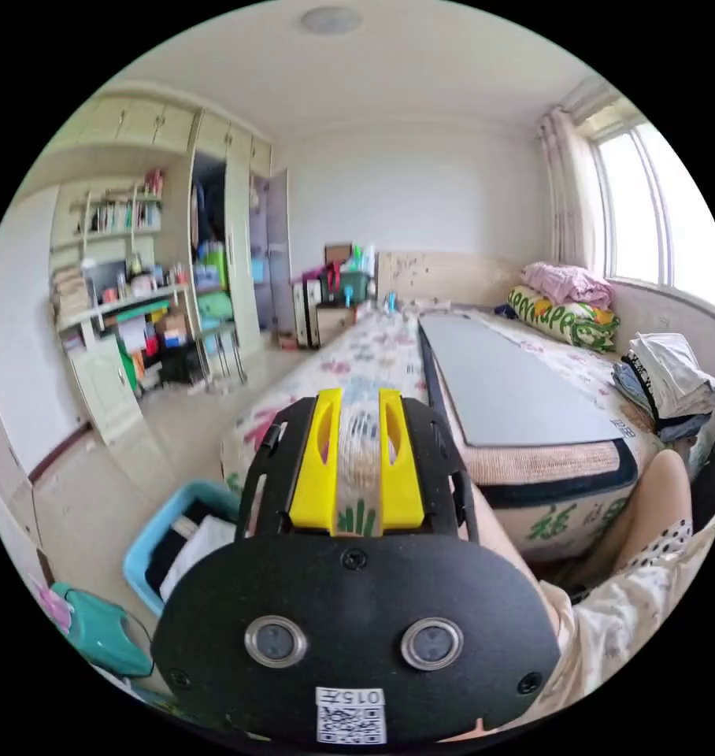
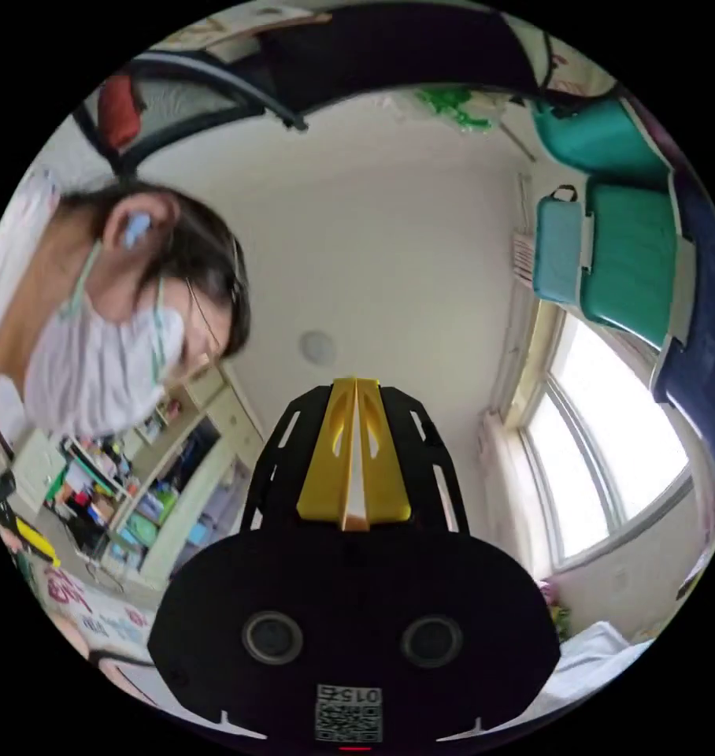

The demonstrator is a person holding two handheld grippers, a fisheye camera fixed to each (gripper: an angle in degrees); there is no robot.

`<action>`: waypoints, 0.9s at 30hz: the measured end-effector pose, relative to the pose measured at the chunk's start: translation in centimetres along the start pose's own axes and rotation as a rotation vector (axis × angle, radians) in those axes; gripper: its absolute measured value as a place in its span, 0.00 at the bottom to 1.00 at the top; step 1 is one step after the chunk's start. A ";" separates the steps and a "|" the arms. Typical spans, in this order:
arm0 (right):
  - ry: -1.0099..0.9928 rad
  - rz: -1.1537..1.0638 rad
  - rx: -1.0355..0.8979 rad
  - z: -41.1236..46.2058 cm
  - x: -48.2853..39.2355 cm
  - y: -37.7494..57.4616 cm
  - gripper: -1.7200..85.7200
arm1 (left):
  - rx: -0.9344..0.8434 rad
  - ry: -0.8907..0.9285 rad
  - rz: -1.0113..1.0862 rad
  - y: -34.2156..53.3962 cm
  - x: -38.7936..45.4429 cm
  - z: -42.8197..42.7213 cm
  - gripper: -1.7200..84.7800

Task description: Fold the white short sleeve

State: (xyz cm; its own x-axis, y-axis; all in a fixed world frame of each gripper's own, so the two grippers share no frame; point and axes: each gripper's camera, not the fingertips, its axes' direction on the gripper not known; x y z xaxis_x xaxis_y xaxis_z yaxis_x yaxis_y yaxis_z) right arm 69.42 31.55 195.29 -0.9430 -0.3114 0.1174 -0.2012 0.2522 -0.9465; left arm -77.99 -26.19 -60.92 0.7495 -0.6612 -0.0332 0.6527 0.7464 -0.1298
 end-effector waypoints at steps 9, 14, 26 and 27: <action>0.283 -0.056 -0.935 34.8 10.8 41.0 0.12 | 0.149 0.240 0.185 -13.3 17.3 5.0 0.11; 0.232 0.001 -1.398 48.4 13.0 66.3 0.14 | 0.094 0.354 0.231 -17.9 23.7 9.6 0.11; 0.479 0.038 -1.759 67.6 11.5 93.5 0.07 | -0.052 0.406 0.257 -21.6 25.7 19.7 0.12; 0.457 0.072 -1.745 68.6 11.1 93.5 0.08 | -0.056 0.413 0.252 -21.6 25.5 20.3 0.12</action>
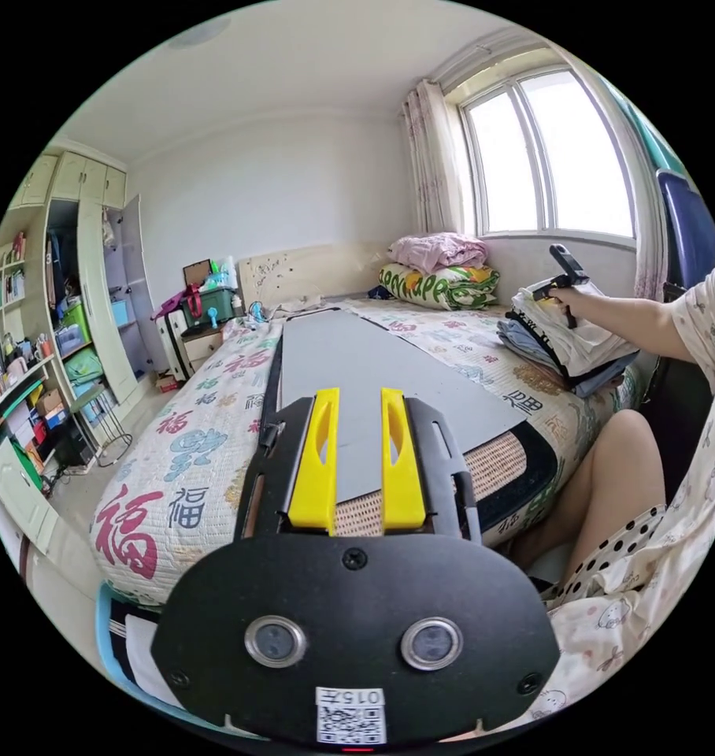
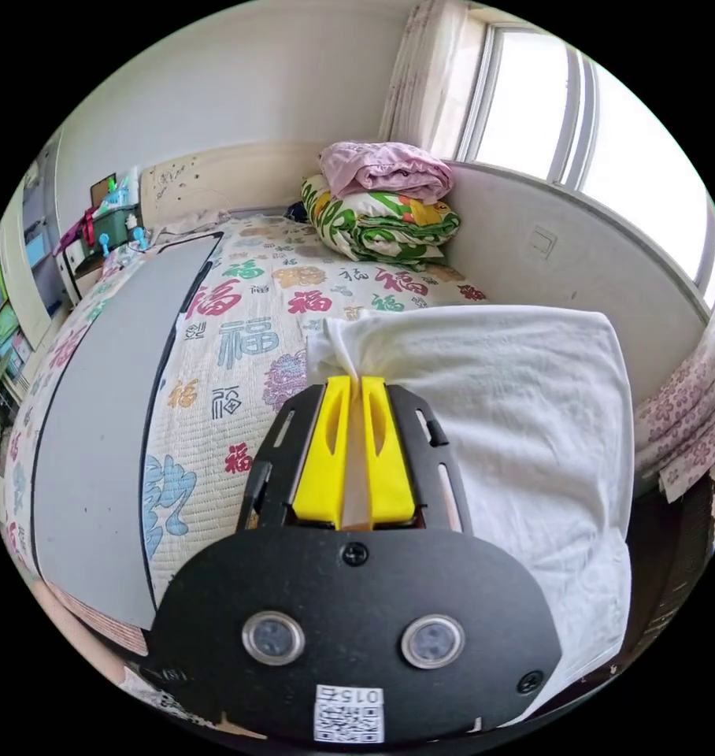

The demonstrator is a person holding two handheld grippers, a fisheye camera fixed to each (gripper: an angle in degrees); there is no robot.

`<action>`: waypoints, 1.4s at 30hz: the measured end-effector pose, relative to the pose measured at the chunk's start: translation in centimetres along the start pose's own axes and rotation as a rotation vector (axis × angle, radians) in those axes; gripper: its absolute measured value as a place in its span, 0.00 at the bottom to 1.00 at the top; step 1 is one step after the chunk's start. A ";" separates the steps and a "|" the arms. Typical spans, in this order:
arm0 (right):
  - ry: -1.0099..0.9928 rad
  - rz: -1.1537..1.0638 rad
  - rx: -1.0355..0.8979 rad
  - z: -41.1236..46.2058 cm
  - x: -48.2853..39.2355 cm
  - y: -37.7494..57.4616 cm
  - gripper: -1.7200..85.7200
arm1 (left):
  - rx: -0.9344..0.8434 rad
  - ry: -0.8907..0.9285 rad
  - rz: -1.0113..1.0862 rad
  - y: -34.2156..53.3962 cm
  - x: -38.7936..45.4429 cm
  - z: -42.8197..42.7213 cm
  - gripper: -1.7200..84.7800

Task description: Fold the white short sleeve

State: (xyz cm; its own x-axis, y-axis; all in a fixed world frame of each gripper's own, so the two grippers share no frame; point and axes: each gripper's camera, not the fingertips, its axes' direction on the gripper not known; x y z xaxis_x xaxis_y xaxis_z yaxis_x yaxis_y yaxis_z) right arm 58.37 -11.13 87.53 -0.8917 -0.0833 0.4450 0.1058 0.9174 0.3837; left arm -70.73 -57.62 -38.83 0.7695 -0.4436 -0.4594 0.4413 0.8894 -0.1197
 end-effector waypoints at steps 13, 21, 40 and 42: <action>0.349 -0.249 -0.070 2.0 -18.4 -6.4 0.10 | 0.020 0.072 -0.177 3.0 -11.2 3.0 0.12; 0.005 -0.083 0.013 -7.9 -15.5 -7.5 0.06 | -0.014 0.063 -0.254 9.4 -16.5 2.9 0.12; -0.302 0.192 0.151 -19.5 -9.8 -1.7 0.02 | 0.000 0.177 -0.261 13.0 -16.0 7.4 0.12; -0.277 0.173 0.150 -19.4 -10.7 -0.7 0.03 | -0.011 0.182 -0.250 13.0 -15.4 8.1 0.12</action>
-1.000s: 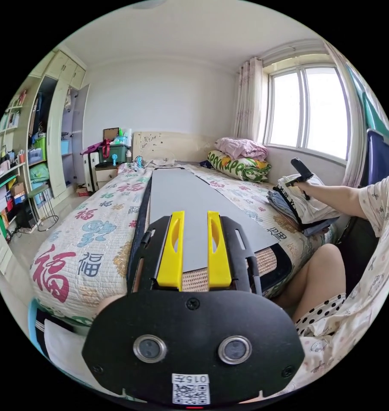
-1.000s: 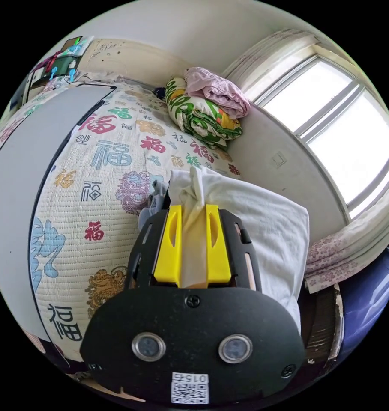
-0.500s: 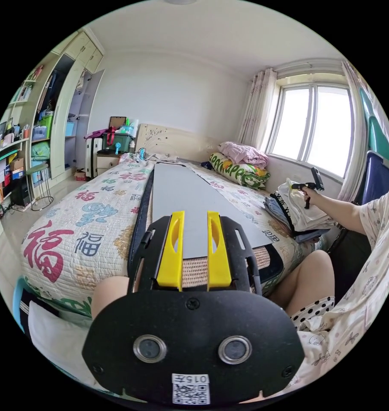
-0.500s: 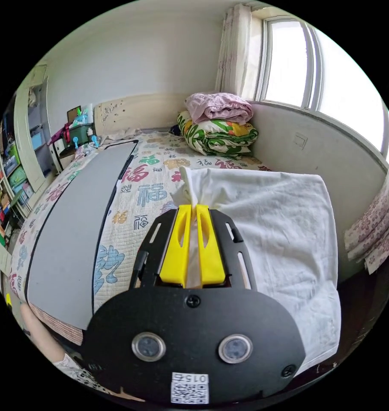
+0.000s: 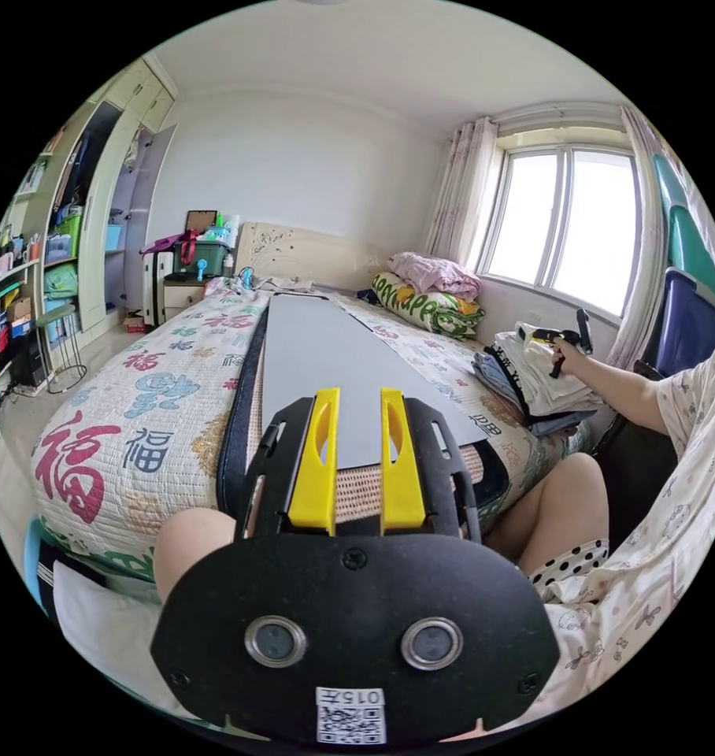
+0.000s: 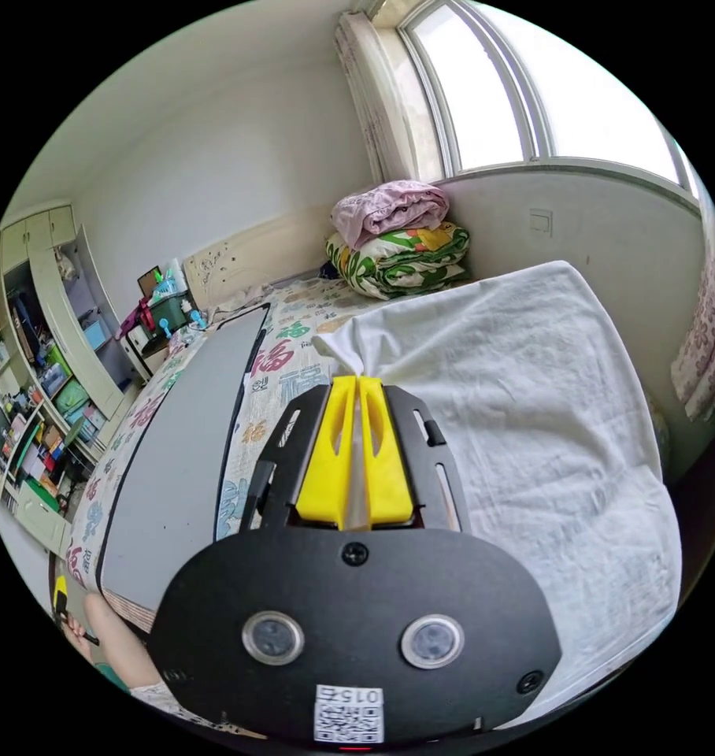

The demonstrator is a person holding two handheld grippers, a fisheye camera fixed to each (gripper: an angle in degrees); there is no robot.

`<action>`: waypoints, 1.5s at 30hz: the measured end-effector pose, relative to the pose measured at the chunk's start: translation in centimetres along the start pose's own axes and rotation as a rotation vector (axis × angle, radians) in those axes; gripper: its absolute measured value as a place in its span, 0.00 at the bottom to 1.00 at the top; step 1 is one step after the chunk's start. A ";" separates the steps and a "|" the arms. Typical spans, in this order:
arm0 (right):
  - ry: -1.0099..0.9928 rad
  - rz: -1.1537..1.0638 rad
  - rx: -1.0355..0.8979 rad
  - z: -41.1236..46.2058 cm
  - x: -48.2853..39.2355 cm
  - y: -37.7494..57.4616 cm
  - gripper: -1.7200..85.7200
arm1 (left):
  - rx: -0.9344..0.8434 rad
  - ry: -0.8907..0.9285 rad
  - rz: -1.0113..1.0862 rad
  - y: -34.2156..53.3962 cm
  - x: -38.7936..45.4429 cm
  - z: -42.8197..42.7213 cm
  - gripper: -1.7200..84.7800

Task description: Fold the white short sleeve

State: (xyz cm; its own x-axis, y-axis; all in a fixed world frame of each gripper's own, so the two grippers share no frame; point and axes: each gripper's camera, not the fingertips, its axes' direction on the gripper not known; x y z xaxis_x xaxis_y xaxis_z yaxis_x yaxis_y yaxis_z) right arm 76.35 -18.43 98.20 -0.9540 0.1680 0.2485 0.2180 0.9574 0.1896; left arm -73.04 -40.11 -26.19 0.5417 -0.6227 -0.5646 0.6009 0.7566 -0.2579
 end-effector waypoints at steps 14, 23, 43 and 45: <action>0.447 -0.400 -0.239 11.3 -10.3 7.0 0.12 | -0.052 0.064 -0.009 2.9 2.1 7.2 0.12; 0.442 -0.350 -0.210 6.2 -6.6 11.5 0.05 | -0.066 0.121 -0.037 5.8 2.5 12.4 0.12; -0.114 -0.252 0.303 -46.0 3.6 23.3 0.02 | 0.056 0.530 0.053 6.7 15.8 25.5 0.12; -0.221 -0.298 0.329 -50.5 3.2 25.9 0.02 | 0.068 0.538 0.046 7.1 15.9 25.9 0.12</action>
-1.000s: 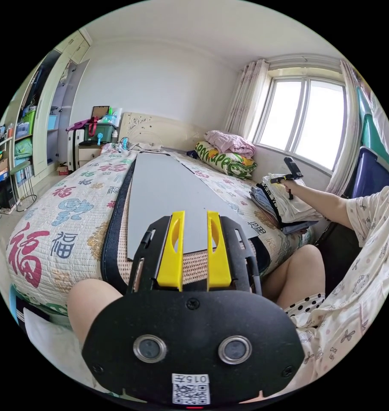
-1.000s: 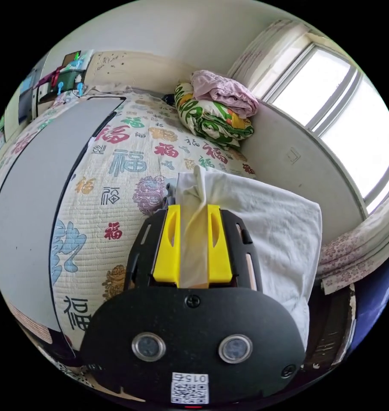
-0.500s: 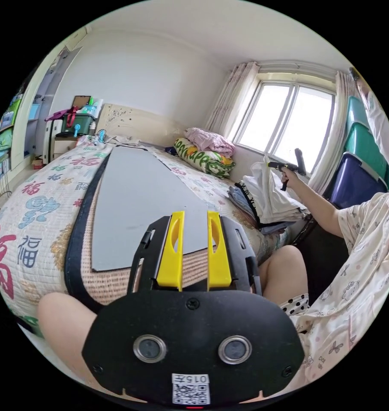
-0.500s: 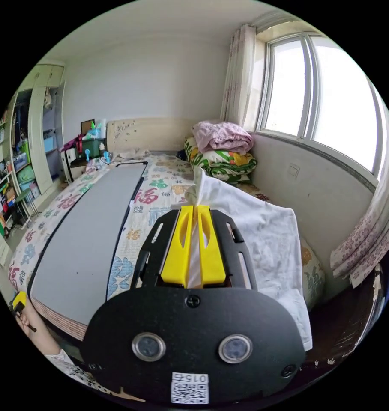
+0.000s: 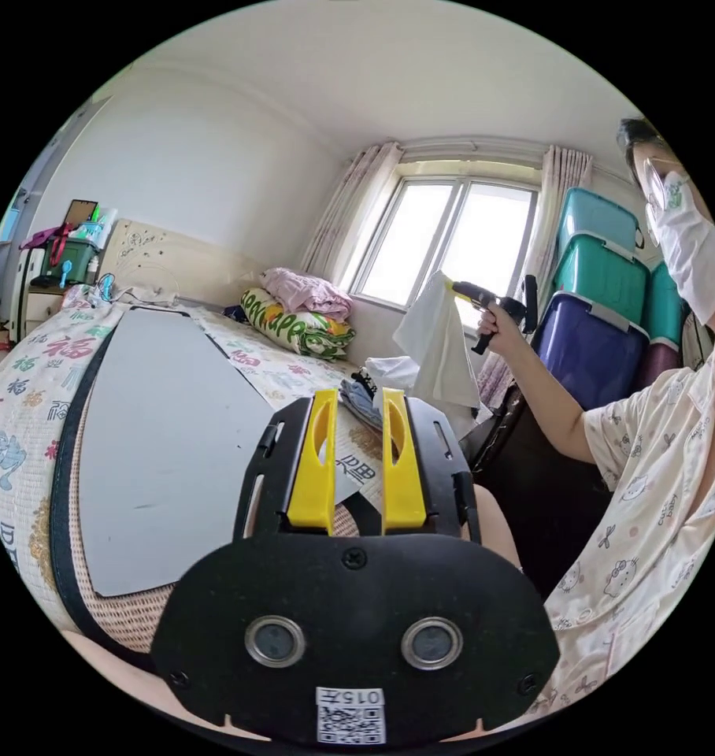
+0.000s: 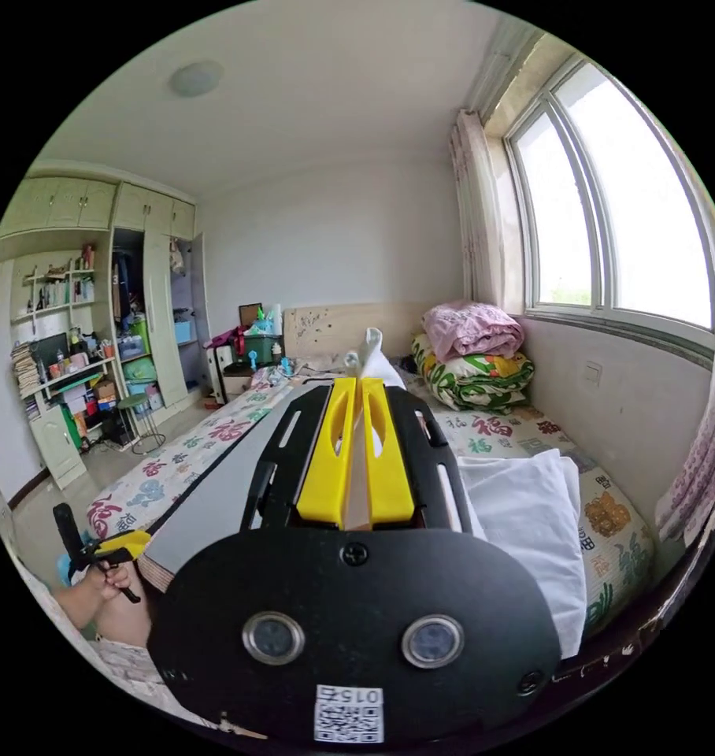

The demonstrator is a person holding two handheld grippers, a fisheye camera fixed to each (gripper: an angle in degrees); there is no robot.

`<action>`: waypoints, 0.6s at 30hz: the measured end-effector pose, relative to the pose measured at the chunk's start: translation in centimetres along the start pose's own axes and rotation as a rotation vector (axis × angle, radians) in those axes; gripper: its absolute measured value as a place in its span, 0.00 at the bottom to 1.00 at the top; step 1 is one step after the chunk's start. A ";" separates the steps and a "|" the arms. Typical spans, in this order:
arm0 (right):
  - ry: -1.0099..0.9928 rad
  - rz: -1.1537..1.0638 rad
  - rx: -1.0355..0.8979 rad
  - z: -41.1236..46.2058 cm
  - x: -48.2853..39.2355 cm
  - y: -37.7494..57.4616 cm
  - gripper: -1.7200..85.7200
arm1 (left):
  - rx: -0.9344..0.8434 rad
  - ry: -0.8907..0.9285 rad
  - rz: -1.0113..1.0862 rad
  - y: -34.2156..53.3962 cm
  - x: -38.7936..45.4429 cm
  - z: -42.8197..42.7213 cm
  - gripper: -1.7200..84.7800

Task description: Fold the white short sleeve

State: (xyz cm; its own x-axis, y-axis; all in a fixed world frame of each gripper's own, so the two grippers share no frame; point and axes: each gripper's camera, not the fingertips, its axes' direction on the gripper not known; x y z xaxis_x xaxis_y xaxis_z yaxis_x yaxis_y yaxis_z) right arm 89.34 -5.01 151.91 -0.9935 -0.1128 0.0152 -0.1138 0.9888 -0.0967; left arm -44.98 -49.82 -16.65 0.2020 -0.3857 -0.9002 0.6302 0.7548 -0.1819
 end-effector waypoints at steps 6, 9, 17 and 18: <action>-0.352 -0.041 0.041 -6.9 -5.3 3.9 0.02 | 0.068 0.100 -0.040 -1.7 -1.6 1.9 0.16; -0.515 -0.042 -0.029 -5.5 -8.2 9.2 0.02 | 0.085 0.188 -0.090 -2.4 -4.0 4.1 0.18; -0.829 0.094 -0.366 -3.0 -13.5 36.1 0.03 | 0.055 0.288 -0.474 14.0 -12.9 5.2 0.23; -0.861 0.078 -0.393 -4.1 -13.5 39.0 0.03 | 0.045 0.270 -0.517 17.3 -13.5 4.3 0.23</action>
State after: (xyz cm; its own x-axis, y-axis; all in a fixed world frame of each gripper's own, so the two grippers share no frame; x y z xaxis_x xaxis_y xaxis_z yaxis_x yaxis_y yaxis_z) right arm 98.36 35.49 152.01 -0.6779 0.0766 -0.7312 -0.1931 0.9411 0.2776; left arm -33.55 -33.84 -5.92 -0.3351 -0.5446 -0.7688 0.6287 0.4785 -0.6130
